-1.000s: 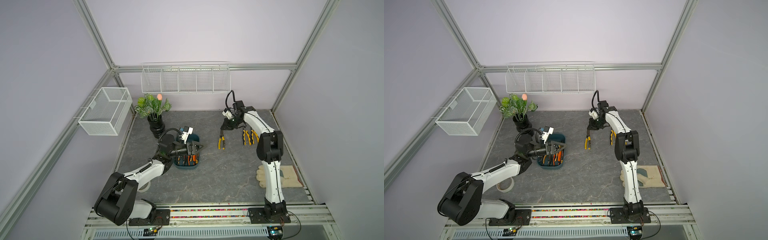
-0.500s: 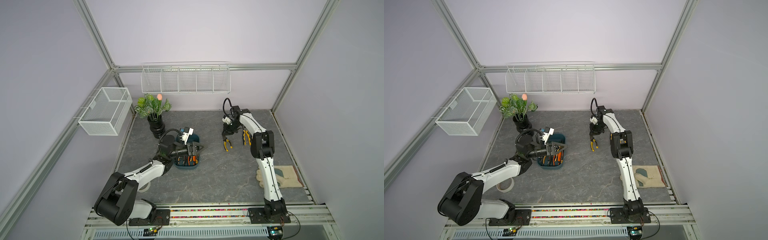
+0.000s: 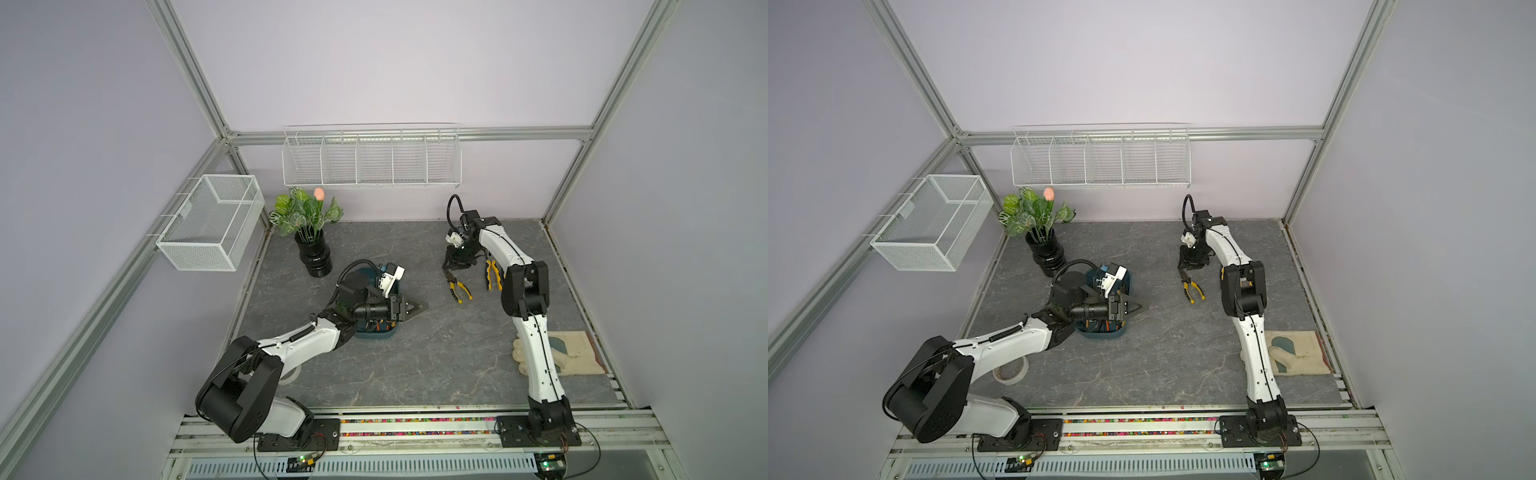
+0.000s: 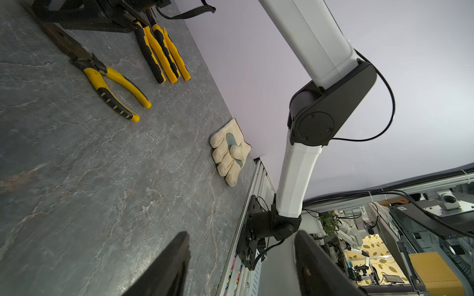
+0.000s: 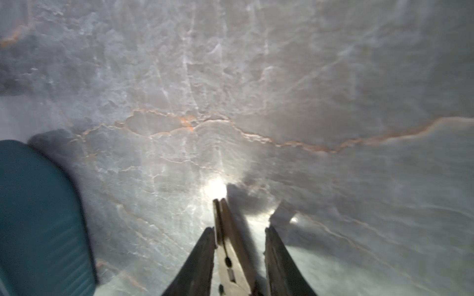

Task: Take the pliers out of the storage box
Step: Place the pliers at the center of the board.

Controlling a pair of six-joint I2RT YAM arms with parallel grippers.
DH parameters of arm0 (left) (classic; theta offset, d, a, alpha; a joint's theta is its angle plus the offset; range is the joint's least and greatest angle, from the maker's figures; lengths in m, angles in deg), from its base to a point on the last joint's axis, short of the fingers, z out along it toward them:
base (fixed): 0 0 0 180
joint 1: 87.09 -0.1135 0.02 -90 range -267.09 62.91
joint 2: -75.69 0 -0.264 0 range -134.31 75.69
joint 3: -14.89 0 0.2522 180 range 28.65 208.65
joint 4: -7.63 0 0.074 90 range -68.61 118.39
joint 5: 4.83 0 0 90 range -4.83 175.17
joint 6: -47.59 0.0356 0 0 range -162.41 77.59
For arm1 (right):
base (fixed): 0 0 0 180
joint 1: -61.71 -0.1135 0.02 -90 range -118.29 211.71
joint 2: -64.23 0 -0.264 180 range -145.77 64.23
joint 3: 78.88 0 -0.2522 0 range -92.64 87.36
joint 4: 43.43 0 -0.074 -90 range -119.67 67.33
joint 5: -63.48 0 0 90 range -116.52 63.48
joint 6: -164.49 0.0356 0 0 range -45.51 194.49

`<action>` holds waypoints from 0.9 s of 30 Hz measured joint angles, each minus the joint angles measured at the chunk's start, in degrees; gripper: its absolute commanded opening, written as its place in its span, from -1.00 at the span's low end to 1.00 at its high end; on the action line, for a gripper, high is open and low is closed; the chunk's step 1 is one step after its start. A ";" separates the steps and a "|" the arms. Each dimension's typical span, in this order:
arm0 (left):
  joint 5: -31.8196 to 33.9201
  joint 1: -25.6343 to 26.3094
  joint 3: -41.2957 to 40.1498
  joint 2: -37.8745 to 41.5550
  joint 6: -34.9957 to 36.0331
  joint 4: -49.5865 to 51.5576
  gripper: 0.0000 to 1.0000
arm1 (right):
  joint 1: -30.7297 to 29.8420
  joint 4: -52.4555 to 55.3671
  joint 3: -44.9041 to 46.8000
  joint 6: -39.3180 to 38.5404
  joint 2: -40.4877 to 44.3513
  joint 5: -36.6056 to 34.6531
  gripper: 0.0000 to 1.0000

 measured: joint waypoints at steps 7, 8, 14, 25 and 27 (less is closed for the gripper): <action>0.15 0.00 0.50 -0.04 0.48 1.03 0.32 | -1.77 -1.01 5.31 -1.33 3.67 -8.48 -0.08; 0.15 0.00 0.57 -0.11 0.46 1.03 0.32 | -2.27 -1.20 6.27 -1.57 4.26 -9.38 -0.07; 0.15 0.00 0.70 -0.81 0.46 1.01 0.31 | -4.81 -1.88 9.38 -2.34 6.05 -10.40 0.11; 0.15 0.00 0.70 -0.79 0.46 1.01 0.31 | -6.16 -8.09 20.61 -1.64 14.03 -12.98 0.12; 0.15 0.00 0.70 -0.79 0.46 1.01 0.31 | -7.48 -8.68 21.09 -2.71 15.19 -15.06 0.39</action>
